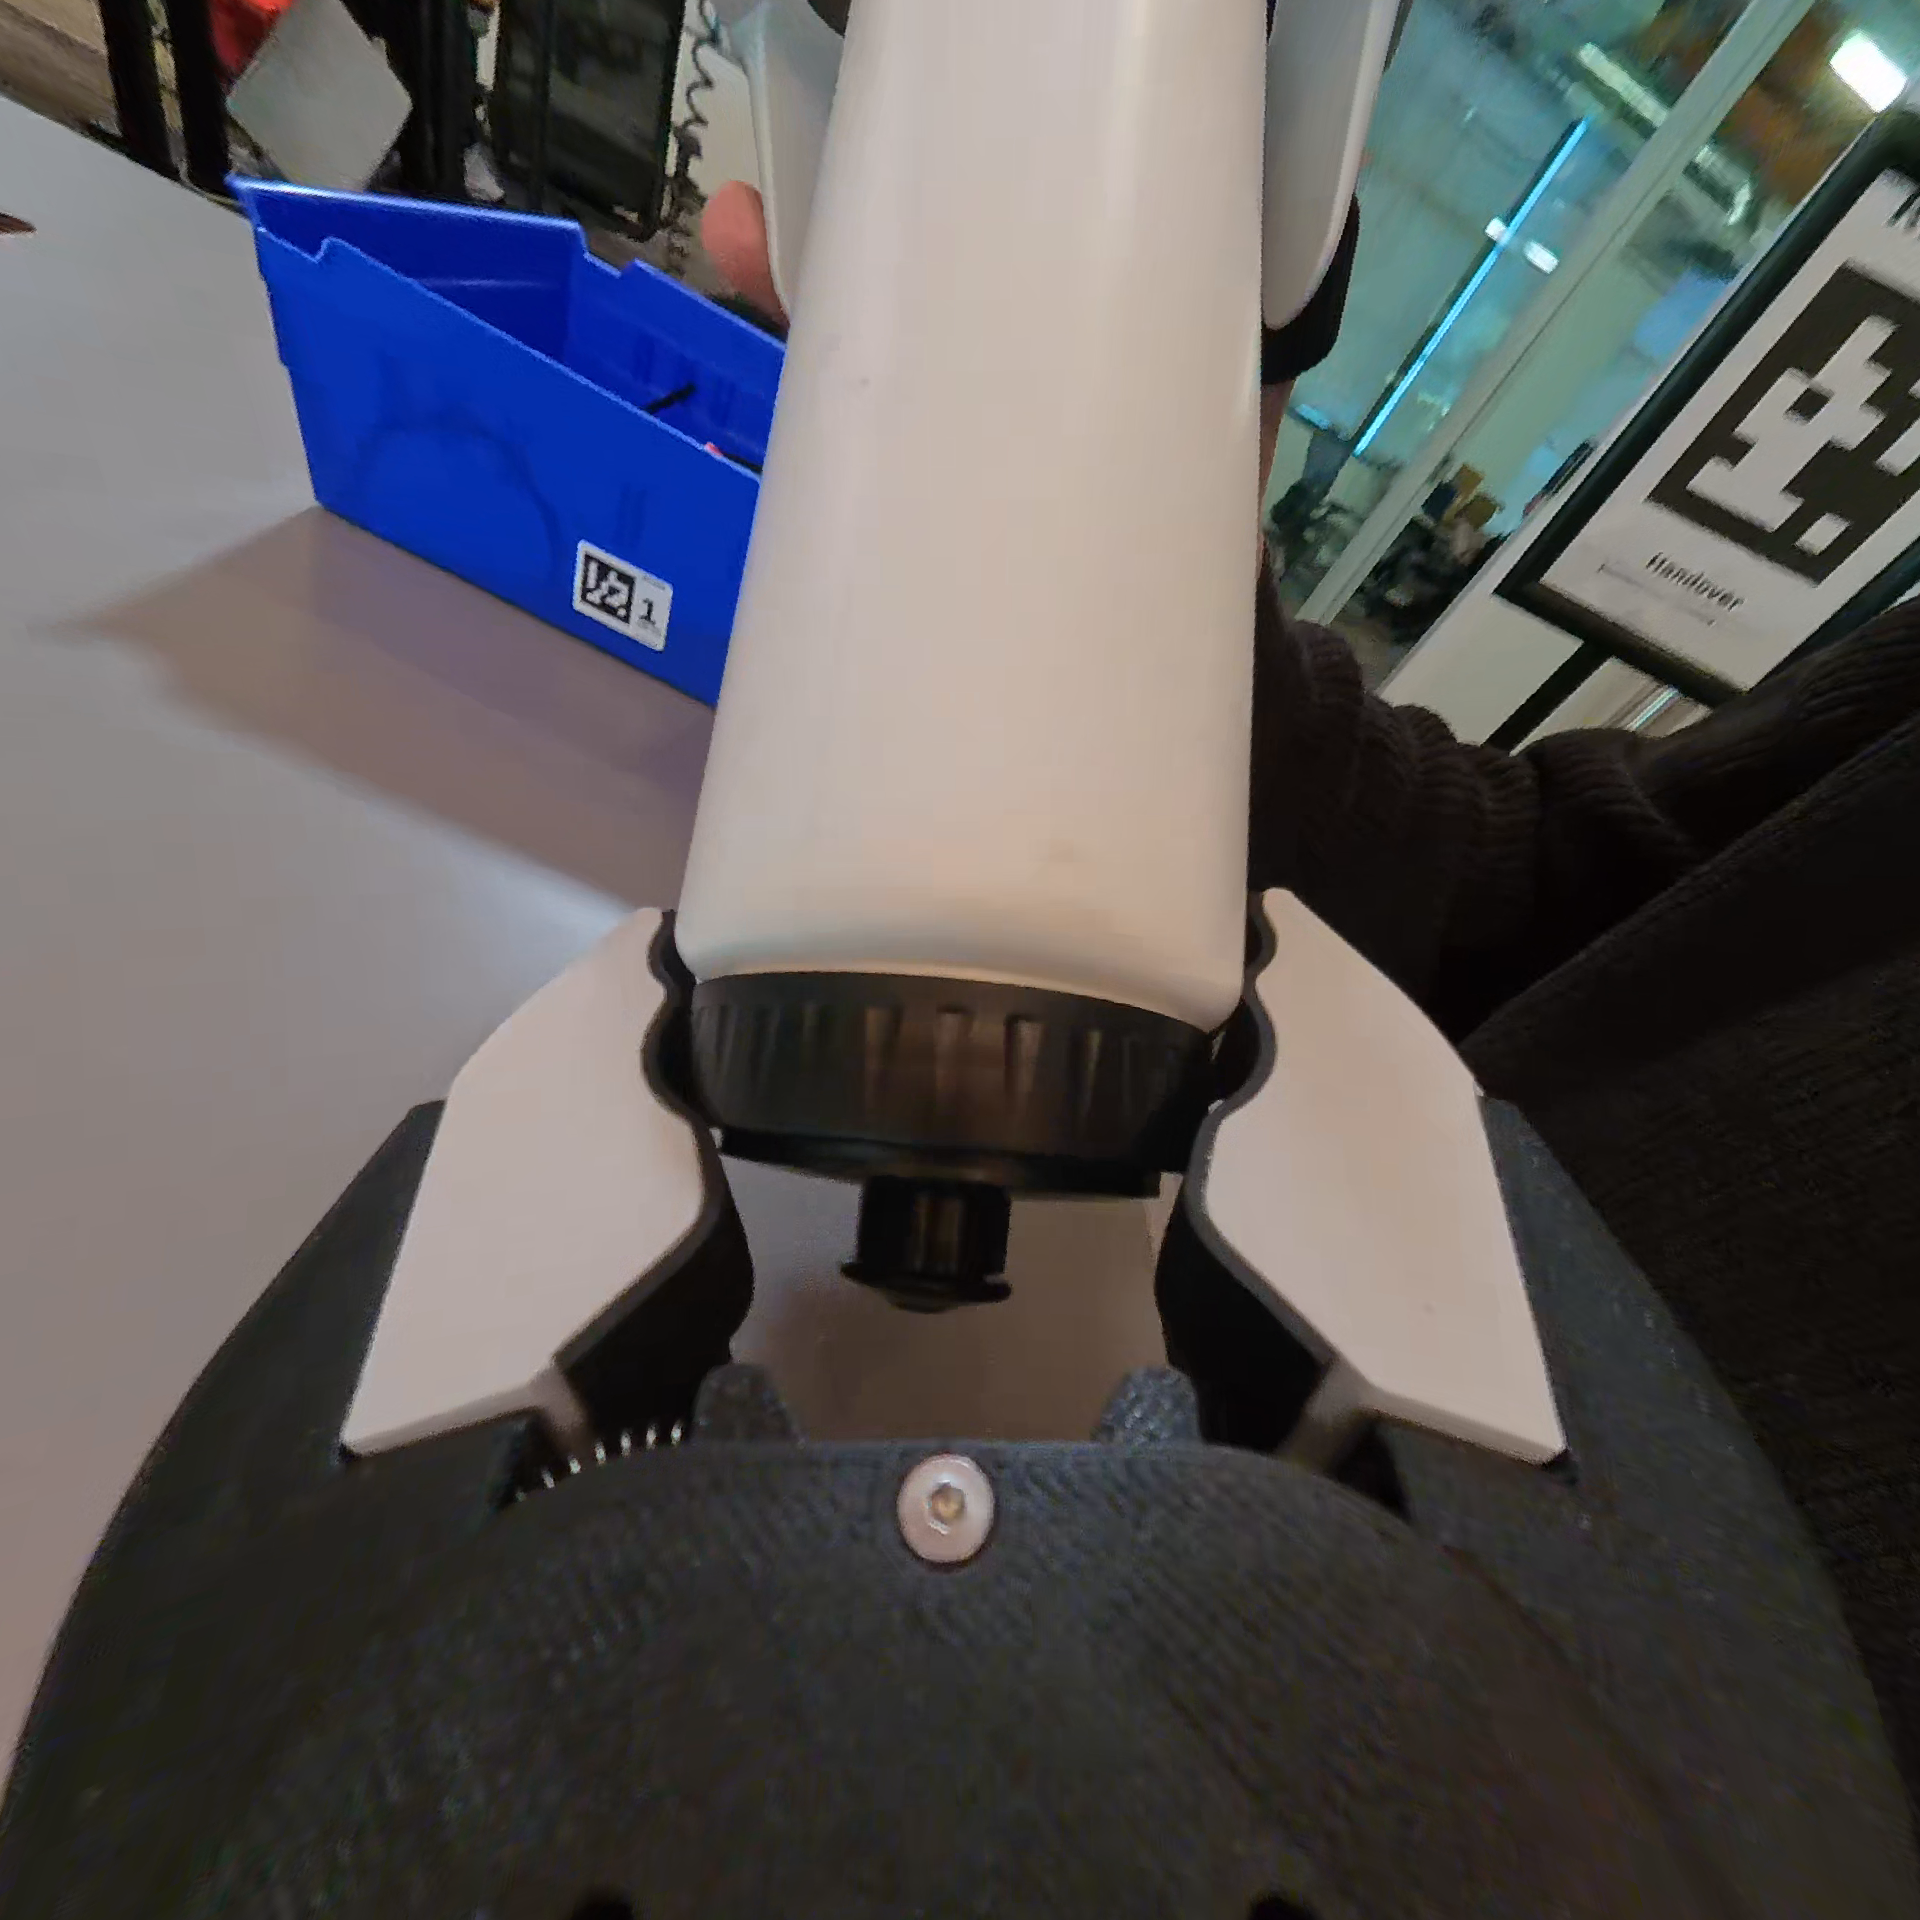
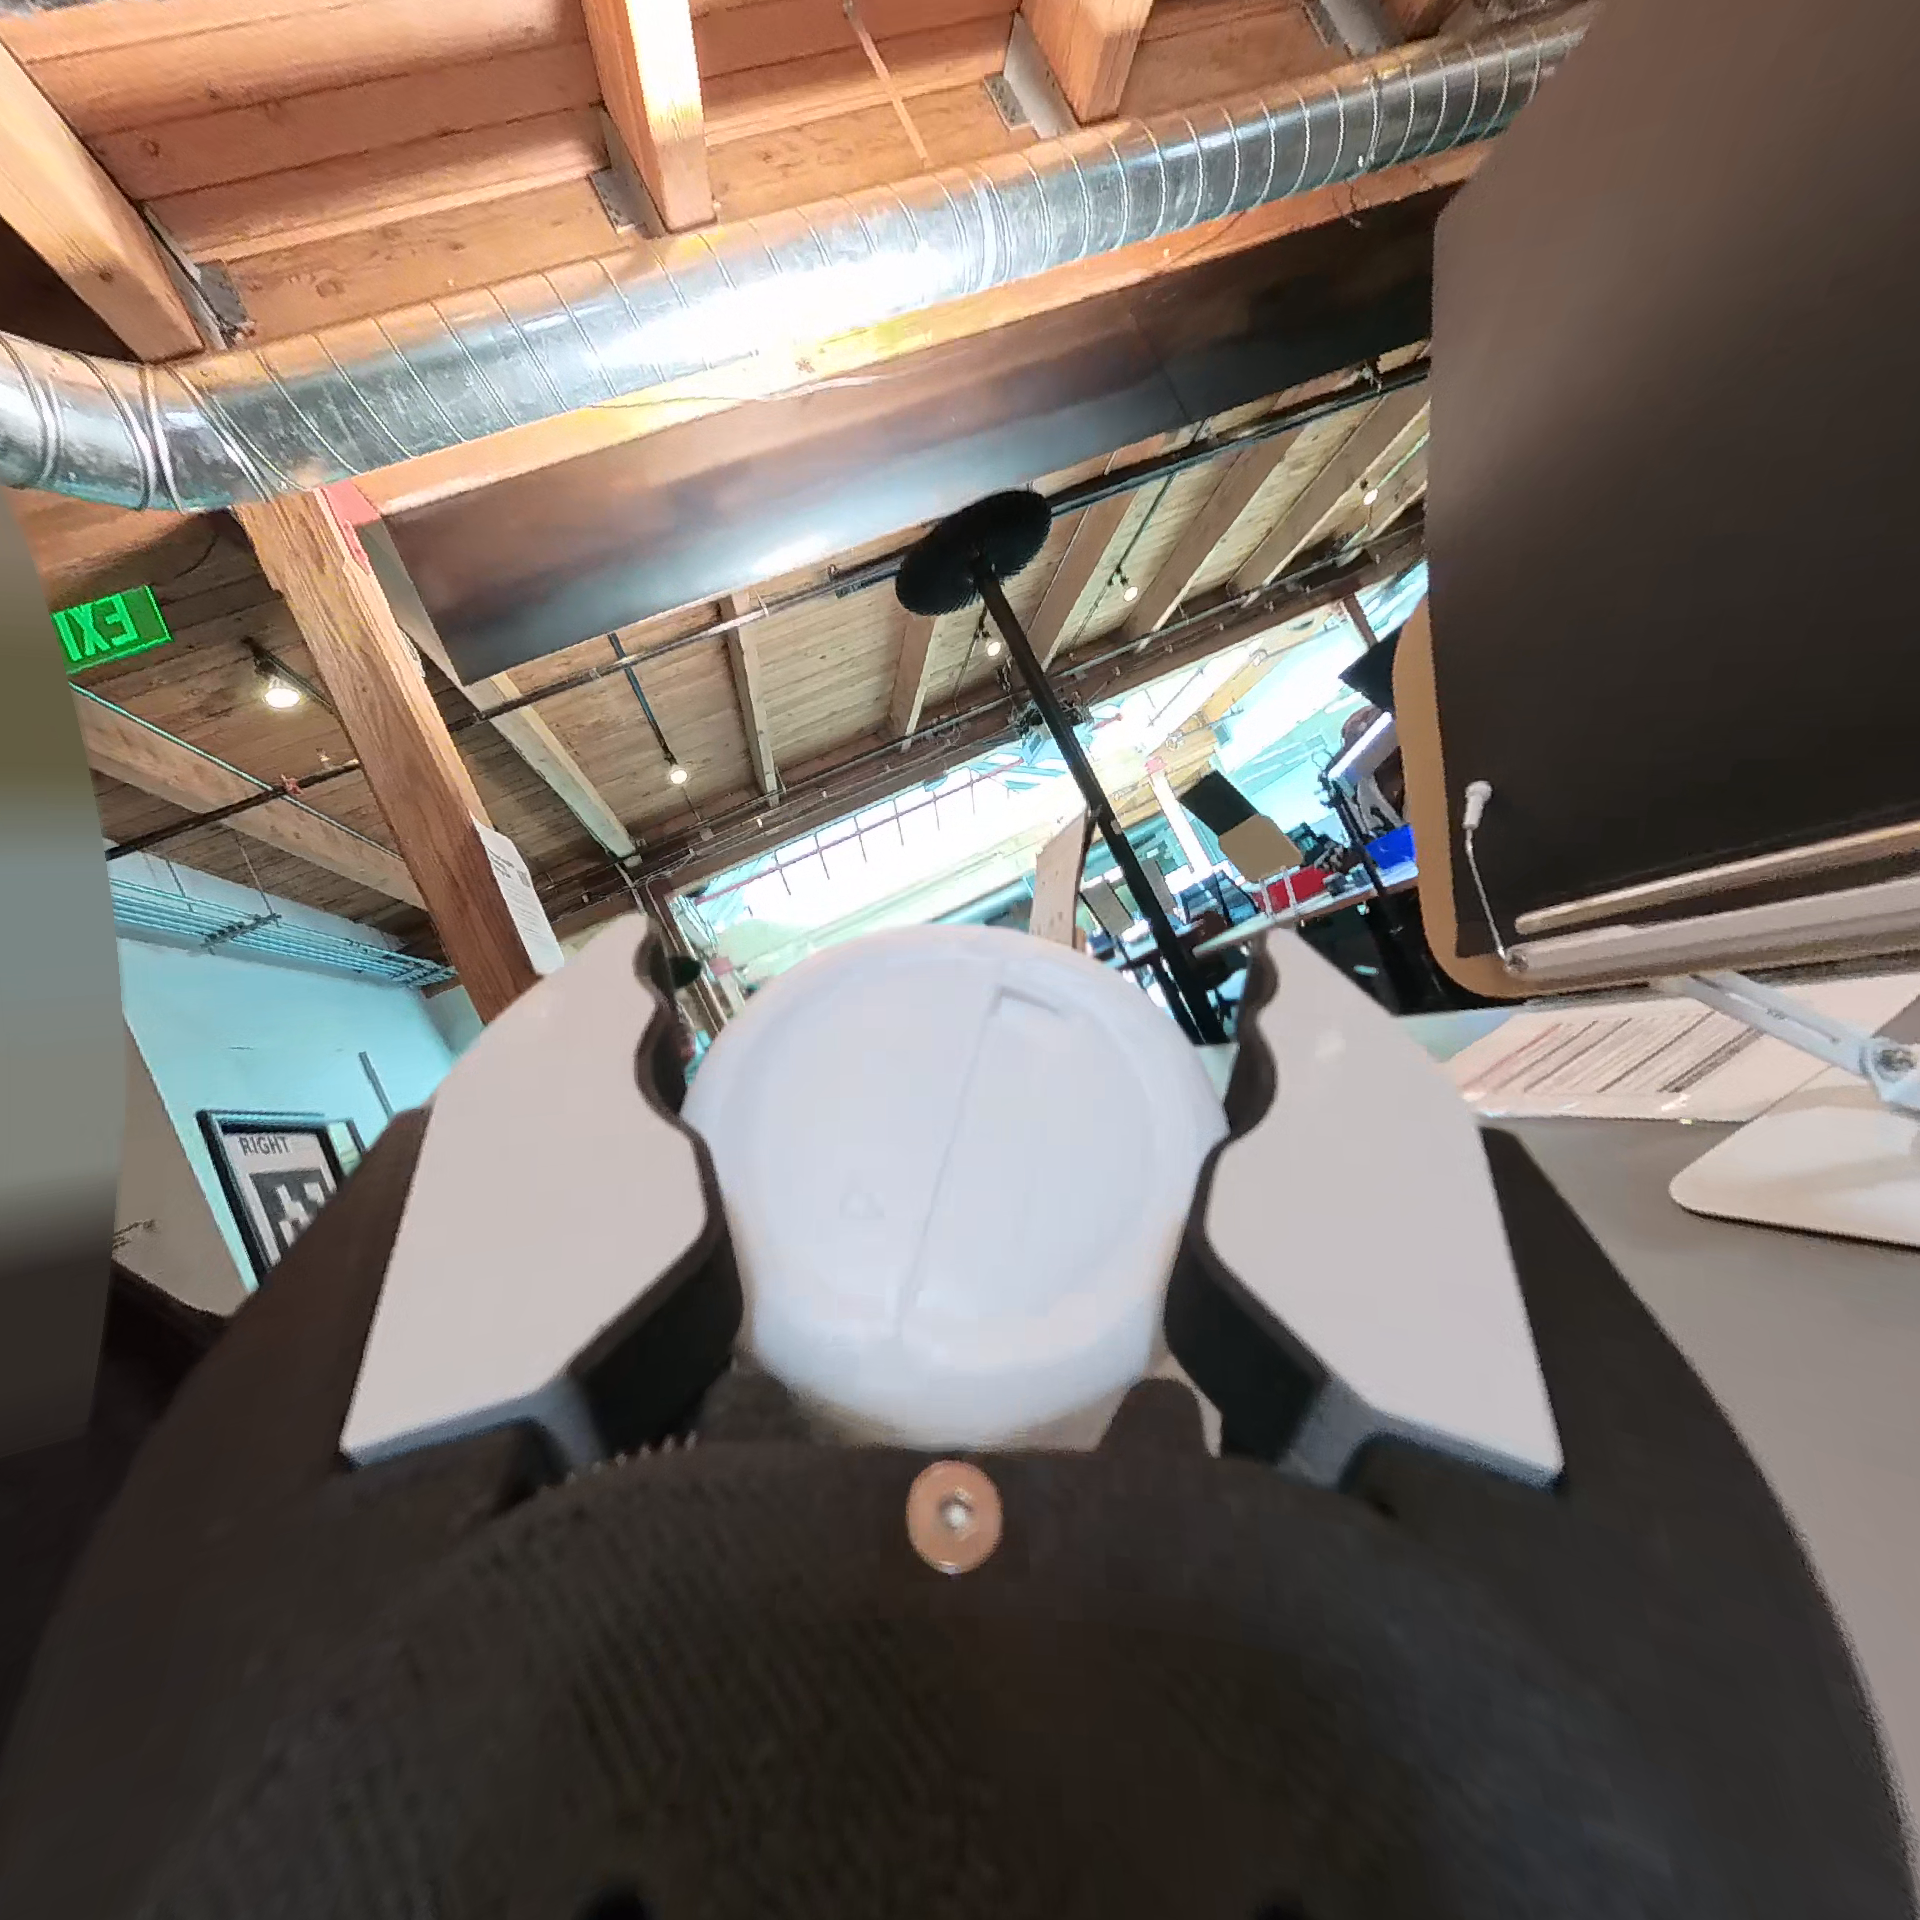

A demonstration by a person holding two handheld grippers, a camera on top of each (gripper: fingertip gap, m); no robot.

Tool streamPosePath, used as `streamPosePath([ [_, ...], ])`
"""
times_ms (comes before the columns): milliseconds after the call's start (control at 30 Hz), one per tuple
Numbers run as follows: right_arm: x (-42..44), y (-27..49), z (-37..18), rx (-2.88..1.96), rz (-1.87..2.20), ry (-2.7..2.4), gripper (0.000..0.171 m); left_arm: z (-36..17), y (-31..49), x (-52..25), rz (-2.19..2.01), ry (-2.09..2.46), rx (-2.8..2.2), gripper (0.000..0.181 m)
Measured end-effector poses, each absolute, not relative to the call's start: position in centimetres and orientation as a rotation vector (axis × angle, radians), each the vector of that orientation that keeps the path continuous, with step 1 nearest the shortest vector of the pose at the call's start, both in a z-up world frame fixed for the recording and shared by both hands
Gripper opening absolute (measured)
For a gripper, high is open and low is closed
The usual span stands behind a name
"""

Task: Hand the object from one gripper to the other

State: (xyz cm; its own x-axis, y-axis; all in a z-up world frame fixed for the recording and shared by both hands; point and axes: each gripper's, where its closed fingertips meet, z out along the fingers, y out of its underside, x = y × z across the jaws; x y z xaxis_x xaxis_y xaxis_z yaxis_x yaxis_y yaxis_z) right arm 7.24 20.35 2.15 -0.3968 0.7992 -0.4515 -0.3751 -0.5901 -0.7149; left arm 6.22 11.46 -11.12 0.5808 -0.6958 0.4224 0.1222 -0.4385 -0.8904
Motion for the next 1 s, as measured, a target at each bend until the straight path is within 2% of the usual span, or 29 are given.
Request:
streamPosePath([
  [33, 7.4, 20.4, 2.4, -1.029, 2.041, -0.646, 0.106, -11.0, 11.5, 6.5, -1.036, 0.452, -1.78, 0.102],
  [167, 6.0, 19.5, 1.8, -1.095, 1.975, -0.733, 0.13, -10.4, 11.6, 7.2, -1.184, 0.356, -1.701, 0.101],
  [433, 3.1, 15.0, 0.3, -1.116, 1.947, -0.902, 0.133, -7.4, 11.3, 7.5, -1.285, 0.238, -1.445, 0.101],
  [567, 1.4, 12.6, -1.6, -1.165, 1.91, -1.039, 0.148, -6.5, 11.1, 7.6, -1.276, 0.2, -1.337, 0.1],
  [700, 0.9, 10.9, -1.9, -1.167, 1.922, -1.107, 0.147, -6.2, 10.8, 8.1, -1.269, 0.205, -1.282, 0.1],
  [733, 1.1, 10.6, -1.9, -1.157, 1.93, -1.128, 0.138, -6.4, 10.8, 8.4, -1.266, 0.207, -1.285, 0.1],
  [767, 1.5, 10.3, -1.6, -1.137, 1.953, -1.145, 0.116, -6.7, 10.9, 8.6, -1.263, 0.213, -1.297, 0.1],
  [800, 1.7, 10.4, -1.5, -1.144, 1.97, -1.135, 0.106, -6.9, 10.8, 8.9, -1.266, 0.222, -1.3, 0.099],
  [1000, 1.7, 10.8, -1.9, -1.171, 1.932, -1.148, 0.104, -7.5, 11.0, 9.0, -1.281, 0.22, -1.345, 0.101],
])
